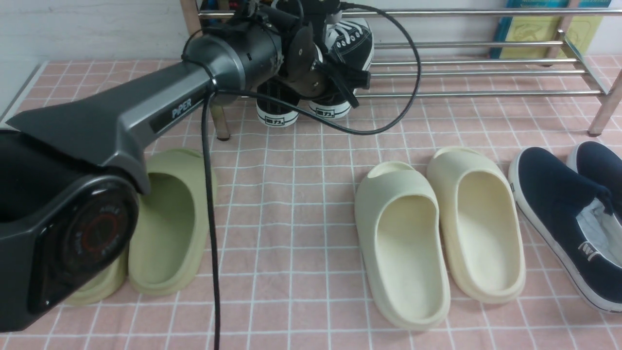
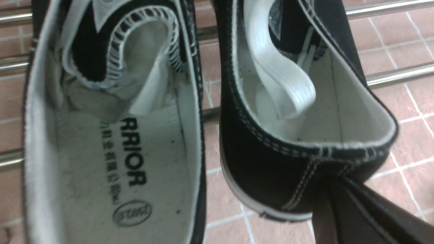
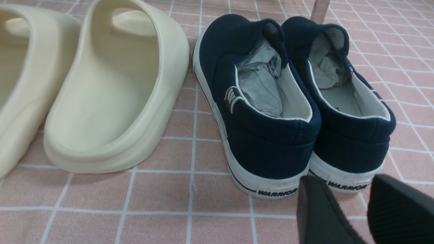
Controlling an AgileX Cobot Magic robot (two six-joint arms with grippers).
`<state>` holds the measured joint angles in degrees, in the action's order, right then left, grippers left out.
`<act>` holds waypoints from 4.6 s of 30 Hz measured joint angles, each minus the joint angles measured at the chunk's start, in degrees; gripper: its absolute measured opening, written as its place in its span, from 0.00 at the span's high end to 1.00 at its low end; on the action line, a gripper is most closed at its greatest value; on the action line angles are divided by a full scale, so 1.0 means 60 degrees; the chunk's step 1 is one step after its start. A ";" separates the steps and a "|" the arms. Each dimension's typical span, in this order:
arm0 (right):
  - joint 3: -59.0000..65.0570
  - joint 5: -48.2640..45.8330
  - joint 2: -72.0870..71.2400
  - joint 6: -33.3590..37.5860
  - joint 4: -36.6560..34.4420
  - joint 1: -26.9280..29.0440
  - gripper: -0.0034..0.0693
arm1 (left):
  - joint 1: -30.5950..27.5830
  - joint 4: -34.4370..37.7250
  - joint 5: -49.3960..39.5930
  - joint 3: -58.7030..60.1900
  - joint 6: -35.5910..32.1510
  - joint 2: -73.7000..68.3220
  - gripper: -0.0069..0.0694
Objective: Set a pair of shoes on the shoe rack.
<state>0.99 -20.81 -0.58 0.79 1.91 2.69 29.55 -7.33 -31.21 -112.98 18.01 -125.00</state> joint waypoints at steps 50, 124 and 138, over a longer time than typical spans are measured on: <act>0.0000 0.0000 0.0000 0.0000 0.0009 0.0000 0.63 | 0.0000 -0.1617 -0.2493 1.2332 0.0205 1.9537 0.89; -0.0010 -0.0051 0.0000 0.0000 0.0000 0.0000 0.63 | -0.4748 0.0034 0.1727 1.9070 -0.1897 2.0944 0.86; -0.0010 -0.0061 0.0000 0.0000 0.0009 0.0000 0.63 | -0.4748 -0.0469 0.1705 1.9070 -0.1897 2.0944 0.84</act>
<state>0.93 -21.18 -0.58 0.79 1.97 2.69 1.07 -10.14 -20.98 1.44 6.63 0.67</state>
